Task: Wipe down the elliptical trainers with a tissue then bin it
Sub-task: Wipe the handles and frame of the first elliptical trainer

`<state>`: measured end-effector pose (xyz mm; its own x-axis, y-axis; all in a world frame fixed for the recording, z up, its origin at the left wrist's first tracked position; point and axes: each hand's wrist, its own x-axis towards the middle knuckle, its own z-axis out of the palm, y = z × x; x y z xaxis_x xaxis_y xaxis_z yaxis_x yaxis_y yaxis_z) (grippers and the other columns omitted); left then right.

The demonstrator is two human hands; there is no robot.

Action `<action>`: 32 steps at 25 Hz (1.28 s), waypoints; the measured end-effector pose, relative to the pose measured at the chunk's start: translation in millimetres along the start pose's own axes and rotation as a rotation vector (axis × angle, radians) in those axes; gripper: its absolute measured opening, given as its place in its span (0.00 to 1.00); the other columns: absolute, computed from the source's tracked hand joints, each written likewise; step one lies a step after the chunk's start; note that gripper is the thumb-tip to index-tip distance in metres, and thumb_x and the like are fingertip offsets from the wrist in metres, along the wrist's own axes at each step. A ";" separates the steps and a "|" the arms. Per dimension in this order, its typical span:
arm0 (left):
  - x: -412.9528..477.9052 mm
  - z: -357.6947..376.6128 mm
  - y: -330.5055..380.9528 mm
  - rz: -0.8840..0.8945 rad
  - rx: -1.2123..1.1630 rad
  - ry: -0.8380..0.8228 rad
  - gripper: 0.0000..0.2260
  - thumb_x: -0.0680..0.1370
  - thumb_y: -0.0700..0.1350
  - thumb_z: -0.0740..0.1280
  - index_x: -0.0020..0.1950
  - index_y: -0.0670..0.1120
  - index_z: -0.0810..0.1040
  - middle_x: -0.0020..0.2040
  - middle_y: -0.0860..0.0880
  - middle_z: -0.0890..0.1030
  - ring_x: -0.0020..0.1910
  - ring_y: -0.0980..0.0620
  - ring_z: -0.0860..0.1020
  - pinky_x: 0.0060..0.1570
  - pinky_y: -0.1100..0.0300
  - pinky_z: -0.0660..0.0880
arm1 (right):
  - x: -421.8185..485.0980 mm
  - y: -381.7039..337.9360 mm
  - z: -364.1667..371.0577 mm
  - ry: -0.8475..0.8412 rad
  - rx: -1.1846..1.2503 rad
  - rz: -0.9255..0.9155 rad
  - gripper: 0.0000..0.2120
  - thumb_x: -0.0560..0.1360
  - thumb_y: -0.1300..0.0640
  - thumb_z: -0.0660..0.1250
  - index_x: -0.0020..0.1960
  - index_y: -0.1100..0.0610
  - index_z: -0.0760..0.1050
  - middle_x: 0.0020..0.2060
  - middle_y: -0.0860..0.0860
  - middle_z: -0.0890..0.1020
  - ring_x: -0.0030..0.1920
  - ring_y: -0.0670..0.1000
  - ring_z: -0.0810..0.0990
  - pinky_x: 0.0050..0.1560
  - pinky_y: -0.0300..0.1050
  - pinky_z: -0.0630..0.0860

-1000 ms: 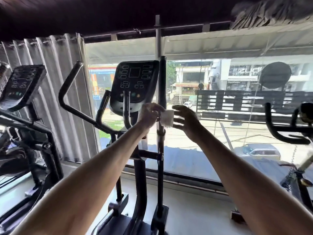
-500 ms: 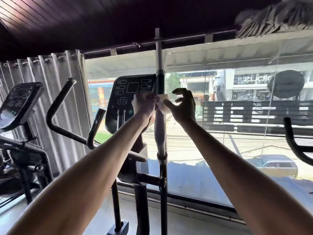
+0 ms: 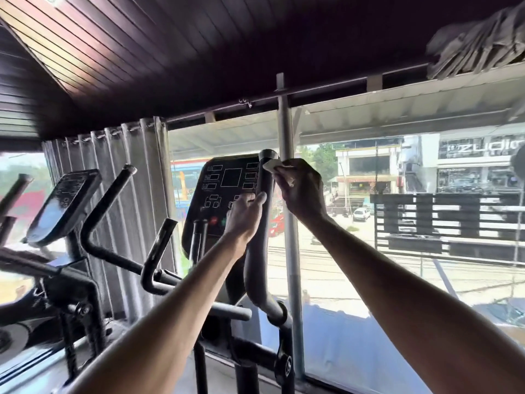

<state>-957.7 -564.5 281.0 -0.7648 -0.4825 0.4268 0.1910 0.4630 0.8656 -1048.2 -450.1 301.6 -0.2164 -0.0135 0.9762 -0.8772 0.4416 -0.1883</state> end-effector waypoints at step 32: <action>18.5 22.2 -47.9 0.024 -0.480 -0.119 0.22 0.72 0.61 0.64 0.59 0.50 0.82 0.43 0.50 0.85 0.46 0.45 0.84 0.59 0.42 0.79 | 5.9 -9.6 -2.5 -0.149 -0.159 -0.225 0.06 0.76 0.60 0.73 0.52 0.57 0.86 0.46 0.51 0.84 0.44 0.50 0.83 0.47 0.45 0.81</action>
<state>-994.7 -579.1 241.7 -0.8164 -0.3743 0.4397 0.4500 0.0647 0.8907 -1040.0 -452.2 309.5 -0.0952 -0.2534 0.9627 -0.8347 0.5472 0.0615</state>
